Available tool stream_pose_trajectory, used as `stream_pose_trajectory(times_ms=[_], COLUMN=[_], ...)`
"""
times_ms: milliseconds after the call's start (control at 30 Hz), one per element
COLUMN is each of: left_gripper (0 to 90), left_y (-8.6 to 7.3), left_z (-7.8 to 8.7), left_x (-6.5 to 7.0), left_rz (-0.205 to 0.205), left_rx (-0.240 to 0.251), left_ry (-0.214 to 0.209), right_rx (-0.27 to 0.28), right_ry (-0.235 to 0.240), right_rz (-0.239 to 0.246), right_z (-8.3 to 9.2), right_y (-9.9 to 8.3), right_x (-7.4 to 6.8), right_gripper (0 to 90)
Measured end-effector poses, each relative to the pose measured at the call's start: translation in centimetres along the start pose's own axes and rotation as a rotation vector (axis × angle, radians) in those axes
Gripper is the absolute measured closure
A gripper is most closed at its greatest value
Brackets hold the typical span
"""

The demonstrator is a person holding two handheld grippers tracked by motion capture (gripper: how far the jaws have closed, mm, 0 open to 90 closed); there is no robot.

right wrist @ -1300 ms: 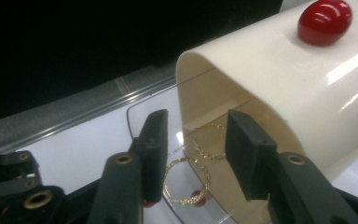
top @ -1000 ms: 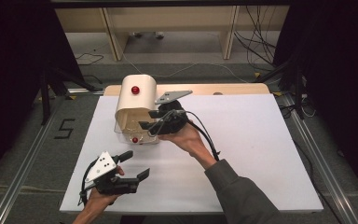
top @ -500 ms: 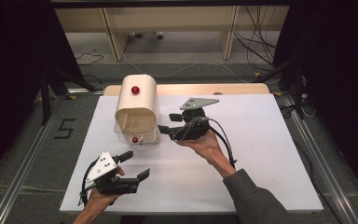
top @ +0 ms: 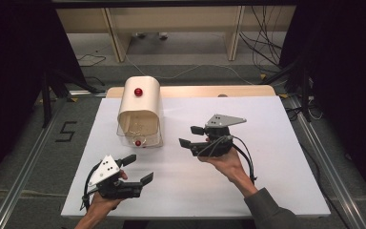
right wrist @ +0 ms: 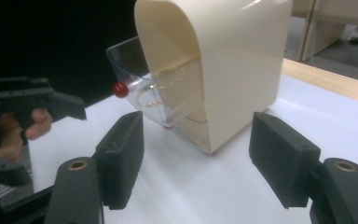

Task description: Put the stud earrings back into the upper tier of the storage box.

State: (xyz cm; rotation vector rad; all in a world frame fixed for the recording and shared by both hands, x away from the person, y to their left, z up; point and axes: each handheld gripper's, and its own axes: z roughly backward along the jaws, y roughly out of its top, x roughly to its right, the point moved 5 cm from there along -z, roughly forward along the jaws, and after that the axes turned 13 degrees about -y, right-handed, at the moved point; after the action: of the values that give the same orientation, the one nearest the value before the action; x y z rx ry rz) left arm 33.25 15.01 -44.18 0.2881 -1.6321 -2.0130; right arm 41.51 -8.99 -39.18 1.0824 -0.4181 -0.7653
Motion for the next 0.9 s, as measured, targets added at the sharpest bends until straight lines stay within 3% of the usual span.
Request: stream_pose_trajectory(times_ms=[600,900], left_gripper=[12.7,12.8], left_y=[0.1,0.1], left_z=[0.1,0.0], left_x=[0.1,0.1], left_rz=[0.0,-0.002], left_rx=[0.005,0.002], left_ry=[-0.002,-0.003], right_rx=[0.028,0.058], right_ry=[-0.028,-0.065], right_rz=[-0.051,-0.081], right_z=[4.1,6.2], right_y=[-4.6,-7.2], right_x=[2.2,2.9], right_gripper=[33.3,32.5])
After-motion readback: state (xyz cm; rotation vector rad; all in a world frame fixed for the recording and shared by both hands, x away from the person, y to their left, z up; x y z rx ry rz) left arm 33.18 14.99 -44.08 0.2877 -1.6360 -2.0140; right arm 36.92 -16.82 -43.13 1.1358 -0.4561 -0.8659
